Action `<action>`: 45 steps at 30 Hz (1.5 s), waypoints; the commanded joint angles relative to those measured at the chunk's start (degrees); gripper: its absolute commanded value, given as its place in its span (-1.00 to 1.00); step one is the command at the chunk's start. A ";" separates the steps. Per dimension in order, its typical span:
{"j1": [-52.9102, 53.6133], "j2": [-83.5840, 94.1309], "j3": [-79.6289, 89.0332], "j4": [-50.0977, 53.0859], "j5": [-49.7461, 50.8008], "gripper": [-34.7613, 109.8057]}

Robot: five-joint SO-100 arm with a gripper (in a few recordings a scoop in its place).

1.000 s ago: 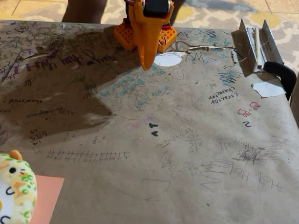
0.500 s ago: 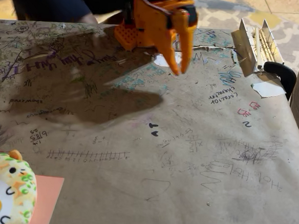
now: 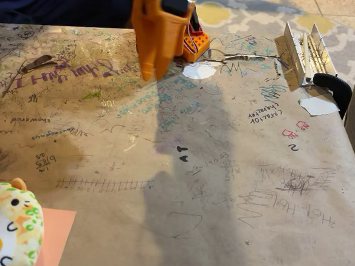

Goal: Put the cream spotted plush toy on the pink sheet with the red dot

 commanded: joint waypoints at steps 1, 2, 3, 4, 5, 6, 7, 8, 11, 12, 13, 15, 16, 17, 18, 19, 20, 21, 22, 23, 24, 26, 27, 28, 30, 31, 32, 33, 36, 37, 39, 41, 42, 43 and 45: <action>7.47 -22.68 -29.09 7.82 2.90 -0.39; 10.99 -23.99 -28.74 3.78 6.59 -0.36; 13.45 -26.19 -28.12 0.26 8.09 -0.30; 14.41 -30.06 -28.30 -1.67 7.91 -0.26; 15.64 -34.89 -30.15 -2.64 10.20 -0.15; 16.35 -41.40 -34.80 0.18 11.07 -0.11; 16.88 -49.04 -41.48 4.83 11.87 -0.11; 17.67 -57.22 -49.75 10.28 12.92 -0.11; 18.90 -76.90 -71.28 19.25 14.15 -0.07; 19.07 -81.21 -76.90 20.39 14.06 -0.06; 19.34 -85.52 -82.79 22.15 14.33 -0.05; 19.69 -94.48 -97.29 28.83 14.06 -0.03; 19.95 -98.61 -104.41 31.82 14.15 -0.03; 20.04 -102.83 -111.97 34.89 13.97 -0.03; 20.04 -107.31 -120.06 38.41 14.06 -0.03; 19.86 -112.41 -129.55 42.19 13.97 -0.03; 19.60 -114.08 -132.36 42.28 14.24 -0.03; 18.98 -114.52 -133.07 42.28 14.06 -0.02; 18.28 -114.61 -133.15 42.28 14.15 -0.02; 17.67 -114.35 -133.07 42.28 14.24 -0.02; 16.88 -113.55 -132.89 42.28 14.24 -0.02; 15.47 -110.04 -130.69 42.28 14.24 -0.02; 14.59 -107.49 -128.41 42.28 13.80 -0.02; 13.62 -104.24 -124.63 42.10 13.10 -0.02; 11.78 -92.99 -108.90 36.56 12.83 -0.01; 10.46 -82.71 -94.04 29.27 12.39 -0.01; 8.53 -70.58 -76.90 21.09 11.60 -0.02; 6.42 -58.97 -62.05 14.94 11.07 -0.02; 1.49 -32.52 -33.13 11.16 9.93 -0.02; 0.26 -24.52 -24.70 10.02 9.49 -0.03; -2.46 -8.09 -7.91 6.86 7.29 -0.03; -5.10 5.62 2.90 7.03 5.98 -0.02; -6.33 9.49 5.36 7.65 6.33 -0.03; -6.06 10.99 6.77 6.24 6.33 -0.02; -8.53 10.55 8.88 4.66 6.94 -0.03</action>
